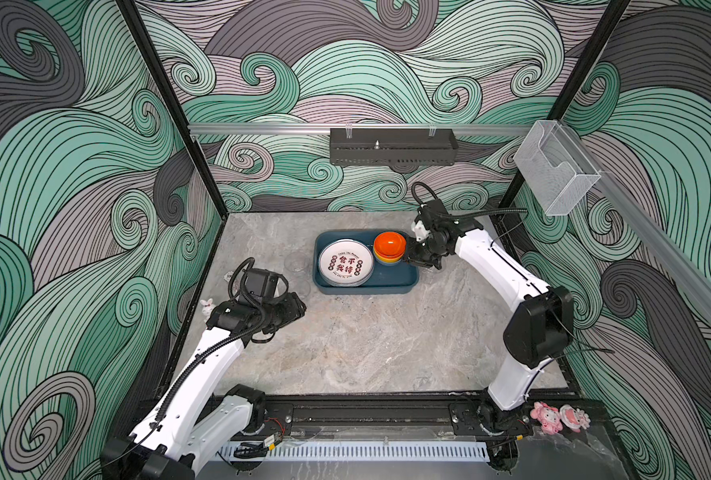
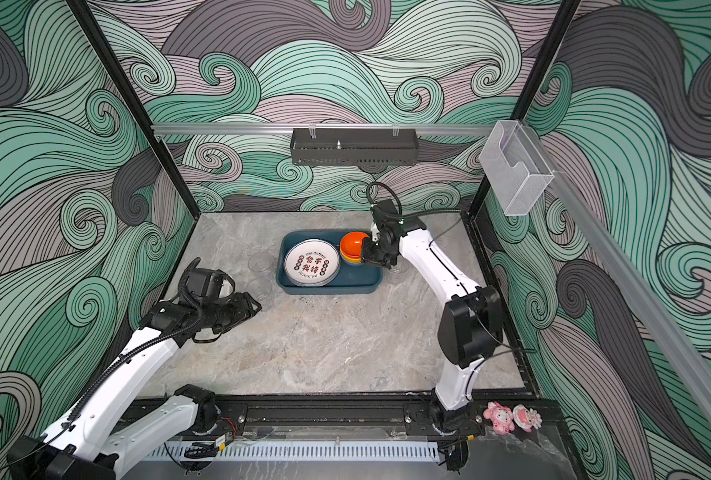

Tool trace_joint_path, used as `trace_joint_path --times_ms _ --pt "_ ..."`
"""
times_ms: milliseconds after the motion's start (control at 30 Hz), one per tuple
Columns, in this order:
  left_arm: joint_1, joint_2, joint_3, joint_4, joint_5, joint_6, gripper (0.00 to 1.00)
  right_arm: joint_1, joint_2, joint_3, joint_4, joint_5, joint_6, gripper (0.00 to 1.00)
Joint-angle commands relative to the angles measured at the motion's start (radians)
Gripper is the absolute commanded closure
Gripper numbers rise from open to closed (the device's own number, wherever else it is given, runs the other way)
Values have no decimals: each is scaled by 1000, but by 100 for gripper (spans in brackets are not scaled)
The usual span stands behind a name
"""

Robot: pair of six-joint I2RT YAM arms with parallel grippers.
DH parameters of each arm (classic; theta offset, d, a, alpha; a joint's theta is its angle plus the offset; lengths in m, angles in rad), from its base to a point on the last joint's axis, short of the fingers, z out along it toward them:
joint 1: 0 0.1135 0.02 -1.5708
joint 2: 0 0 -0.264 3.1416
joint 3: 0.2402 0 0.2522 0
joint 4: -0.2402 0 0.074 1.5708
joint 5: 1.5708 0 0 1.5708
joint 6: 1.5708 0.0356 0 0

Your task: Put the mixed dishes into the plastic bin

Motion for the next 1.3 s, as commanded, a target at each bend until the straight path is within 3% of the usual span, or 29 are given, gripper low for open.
trace_joint_path --times_ms 0,467,800,1267 --pt "41 34 50 -35 -45 -1 36 23 -88 -110 107 -59 -30 65" --pt "131 235 116 43 -71 21 39 117 -316 -434 297 -209 -62 57" --pt "150 395 197 34 -71 36 46 199 -378 -485 387 -258 -70 54" --pt "162 535 208 83 -20 35 65 208 -371 -513 380 -240 -75 55"
